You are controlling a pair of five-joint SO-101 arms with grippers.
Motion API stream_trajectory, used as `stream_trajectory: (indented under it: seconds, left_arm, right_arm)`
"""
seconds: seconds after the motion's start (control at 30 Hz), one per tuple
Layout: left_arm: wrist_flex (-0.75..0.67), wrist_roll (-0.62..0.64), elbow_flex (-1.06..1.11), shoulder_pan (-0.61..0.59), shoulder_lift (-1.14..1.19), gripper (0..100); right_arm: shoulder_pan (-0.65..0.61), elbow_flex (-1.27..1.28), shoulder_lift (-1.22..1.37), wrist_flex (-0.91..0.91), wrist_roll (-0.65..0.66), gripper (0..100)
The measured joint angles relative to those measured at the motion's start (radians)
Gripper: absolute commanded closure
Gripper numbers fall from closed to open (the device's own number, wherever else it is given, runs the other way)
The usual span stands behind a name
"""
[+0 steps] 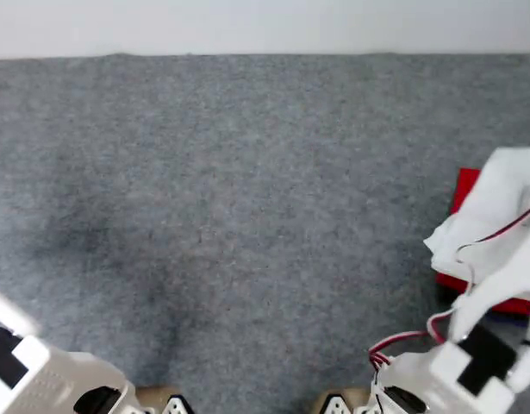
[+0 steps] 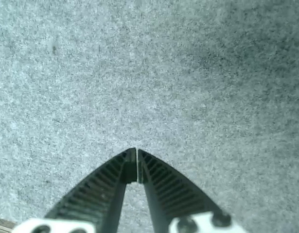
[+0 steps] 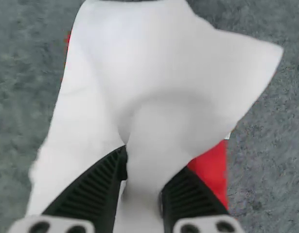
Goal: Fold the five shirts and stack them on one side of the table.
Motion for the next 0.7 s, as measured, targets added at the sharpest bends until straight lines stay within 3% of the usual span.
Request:
stream_trajectory:
  seconds: [0.1, 0.27, 0.33, 0.47, 0.53, 0.7]
  left_arm:
    - [0.0, 0.0, 0.0, 0.0, 0.0, 98]
    - [0.0, 0.0, 0.0, 0.0, 0.0, 98]
    - [0.0, 0.0, 0.0, 0.0, 0.0, 98]
    - [0.0, 0.0, 0.0, 0.0, 0.0, 98]
    - [0.0, 0.0, 0.0, 0.0, 0.0, 98]
    - [0.0, 0.0, 0.0, 0.0, 0.0, 98]
  right_arm:
    - [0.025, 0.0, 0.035, -0.018, 0.058, 69.7]
    - [0.029, -0.087, 0.034, 0.009, 0.078, 70.0]
    - [0.025, -0.118, 0.017, 0.04, 0.078, 75.7]
    - [-0.014, -0.143, -0.023, 0.087, 0.078, 99.8]
    - [-0.029, -0.143, -0.025, 0.094, 0.08, 95.0]
    - [-0.075, -0.143, 0.017, 0.166, 0.08, 98.5]
